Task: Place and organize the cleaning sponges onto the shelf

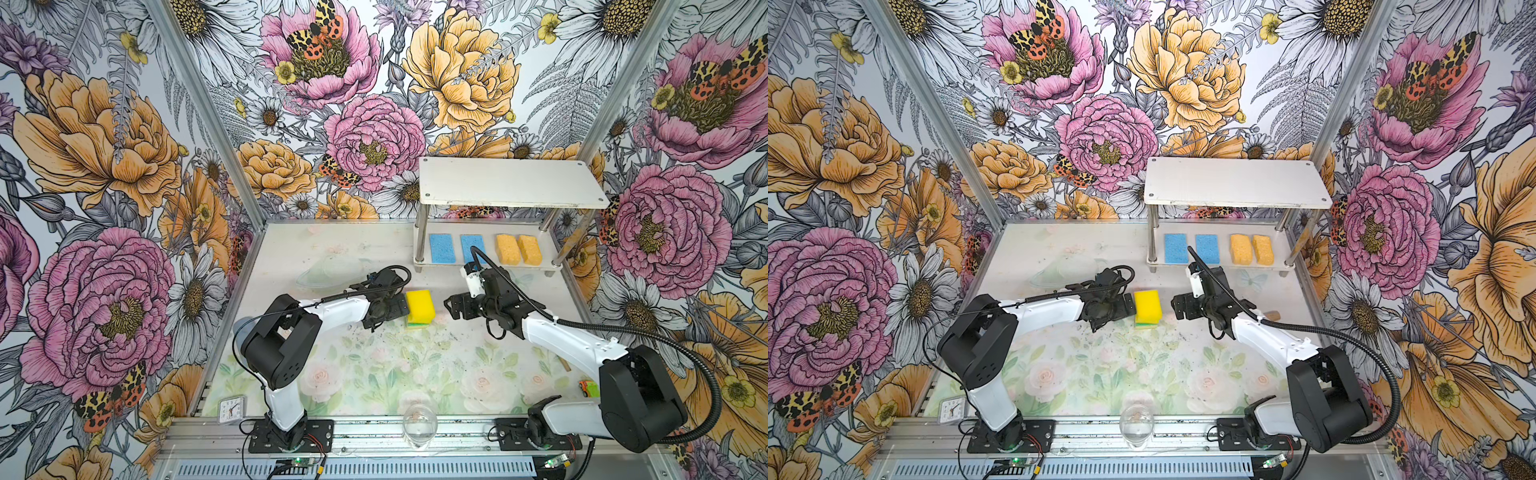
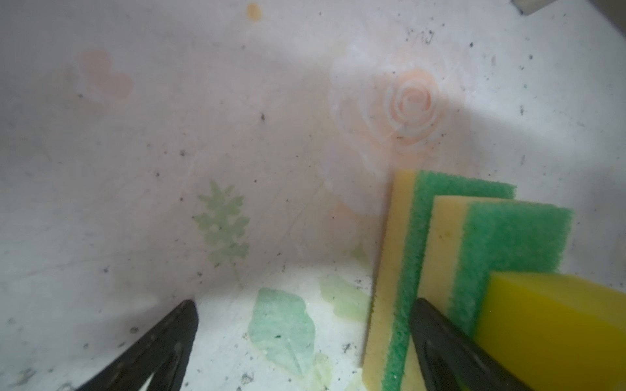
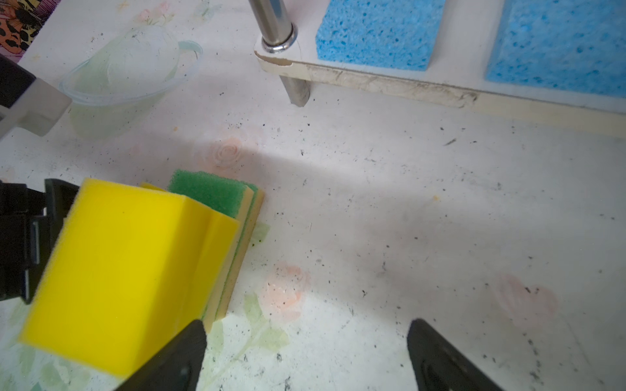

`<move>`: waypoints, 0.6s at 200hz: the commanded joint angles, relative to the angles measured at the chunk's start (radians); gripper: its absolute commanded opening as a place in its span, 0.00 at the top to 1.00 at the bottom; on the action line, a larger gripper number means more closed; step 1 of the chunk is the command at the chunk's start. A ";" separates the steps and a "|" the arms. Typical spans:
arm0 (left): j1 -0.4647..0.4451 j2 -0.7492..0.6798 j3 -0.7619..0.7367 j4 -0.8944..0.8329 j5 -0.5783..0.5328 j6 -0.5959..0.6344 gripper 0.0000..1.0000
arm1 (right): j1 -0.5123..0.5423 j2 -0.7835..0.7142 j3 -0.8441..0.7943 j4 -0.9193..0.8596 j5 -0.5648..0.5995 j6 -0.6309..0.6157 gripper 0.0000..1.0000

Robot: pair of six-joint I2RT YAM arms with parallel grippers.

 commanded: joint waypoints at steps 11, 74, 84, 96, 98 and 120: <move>-0.017 0.071 0.021 0.004 0.055 0.017 0.01 | -0.009 -0.037 -0.004 -0.005 0.011 -0.007 0.05; -0.025 0.086 0.036 0.005 0.065 0.019 0.01 | -0.012 -0.034 0.006 -0.009 -0.004 0.031 0.04; -0.025 0.083 0.033 0.006 0.062 0.021 0.01 | -0.012 -0.035 0.006 -0.009 -0.004 0.029 0.04; -0.024 0.078 0.026 0.005 0.060 0.021 0.01 | -0.012 -0.036 0.004 -0.010 -0.004 0.031 0.04; -0.024 0.076 0.024 0.005 0.060 0.021 0.01 | -0.012 -0.036 0.005 -0.009 -0.004 0.030 0.04; -0.014 0.051 0.001 0.004 0.057 0.019 0.01 | -0.014 -0.045 0.006 -0.010 -0.007 0.044 0.04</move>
